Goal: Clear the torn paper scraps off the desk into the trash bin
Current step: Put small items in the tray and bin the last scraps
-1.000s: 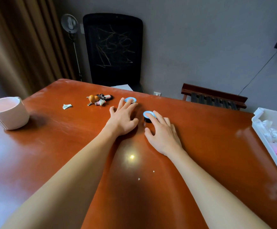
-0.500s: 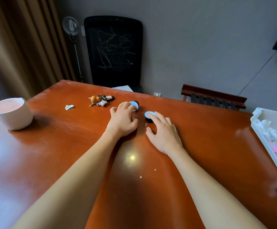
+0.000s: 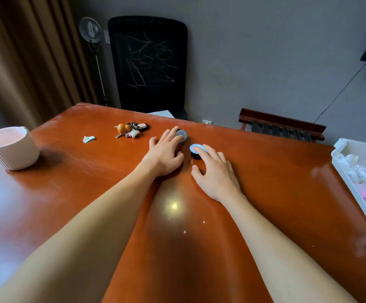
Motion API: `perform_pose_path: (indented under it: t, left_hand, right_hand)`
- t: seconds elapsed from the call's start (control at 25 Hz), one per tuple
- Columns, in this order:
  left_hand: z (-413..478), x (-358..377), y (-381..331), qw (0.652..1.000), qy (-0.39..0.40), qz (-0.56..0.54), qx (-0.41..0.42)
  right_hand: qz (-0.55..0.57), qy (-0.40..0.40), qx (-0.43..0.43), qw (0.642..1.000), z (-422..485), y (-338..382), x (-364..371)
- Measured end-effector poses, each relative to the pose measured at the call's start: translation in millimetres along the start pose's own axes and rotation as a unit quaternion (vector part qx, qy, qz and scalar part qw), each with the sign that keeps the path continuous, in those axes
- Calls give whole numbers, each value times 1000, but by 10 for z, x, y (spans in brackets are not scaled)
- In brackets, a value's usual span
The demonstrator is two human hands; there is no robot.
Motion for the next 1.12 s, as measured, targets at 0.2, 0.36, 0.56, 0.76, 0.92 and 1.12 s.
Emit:
perform_pose_path:
  t: [0.2, 0.36, 0.56, 0.76, 0.92, 1.12]
  left_hand:
    - [-67, -62, -41, 998, -63, 2, 25]
    - [-76, -83, -77, 995, -85, 21, 53]
    - [-63, -47, -50, 995, -66, 8, 72]
    - [-89, -65, -69, 993, -85, 2, 76]
    - [-134, -118, -173, 990, -81, 15, 118]
    - [-263, -221, -448, 992, -57, 44, 108]
  right_hand:
    - [3, -1, -1, 1000, 5, 1, -8]
    - [6, -14, 8, 1000, 0, -5, -3]
    - [23, -46, 7, 999, -7, -9, -12]
    - [52, -73, 11, 996, -37, 11, -65]
    - [62, -84, 4, 995, -71, 45, -115]
    - [95, -58, 34, 993, -134, 58, -188]
Point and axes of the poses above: each hand's wrist, its own z-axis towards the middle knuckle, its own x-axis out of the palm, y = z × x, the point moved 2 cm from there along z, towards the middle knuckle, and after that the axes turned 2 degrees about -y, right-handed, at the moved point
